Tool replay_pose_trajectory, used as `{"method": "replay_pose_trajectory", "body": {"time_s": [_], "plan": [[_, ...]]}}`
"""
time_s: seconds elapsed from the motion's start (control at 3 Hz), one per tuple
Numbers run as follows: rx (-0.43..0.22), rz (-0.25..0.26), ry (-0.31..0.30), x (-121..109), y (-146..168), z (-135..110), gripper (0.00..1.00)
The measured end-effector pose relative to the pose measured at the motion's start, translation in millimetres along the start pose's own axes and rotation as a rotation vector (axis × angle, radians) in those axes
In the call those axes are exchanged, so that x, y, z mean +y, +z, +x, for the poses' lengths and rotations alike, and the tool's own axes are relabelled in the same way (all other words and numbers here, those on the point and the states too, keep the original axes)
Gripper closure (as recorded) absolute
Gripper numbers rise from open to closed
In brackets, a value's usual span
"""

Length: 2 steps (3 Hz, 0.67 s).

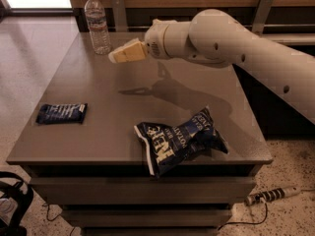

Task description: Knock water bottle over

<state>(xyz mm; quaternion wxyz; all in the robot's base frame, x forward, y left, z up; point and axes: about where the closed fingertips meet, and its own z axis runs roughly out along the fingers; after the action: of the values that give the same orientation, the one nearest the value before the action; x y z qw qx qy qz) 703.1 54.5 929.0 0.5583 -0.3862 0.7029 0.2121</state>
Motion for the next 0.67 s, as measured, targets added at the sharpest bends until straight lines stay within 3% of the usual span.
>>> {"method": "replay_pose_trajectory", "body": {"time_s": [0.67], "plan": [[-0.046, 0.042, 0.073, -6.7, 36.3, -2.6, 0.00]]}}
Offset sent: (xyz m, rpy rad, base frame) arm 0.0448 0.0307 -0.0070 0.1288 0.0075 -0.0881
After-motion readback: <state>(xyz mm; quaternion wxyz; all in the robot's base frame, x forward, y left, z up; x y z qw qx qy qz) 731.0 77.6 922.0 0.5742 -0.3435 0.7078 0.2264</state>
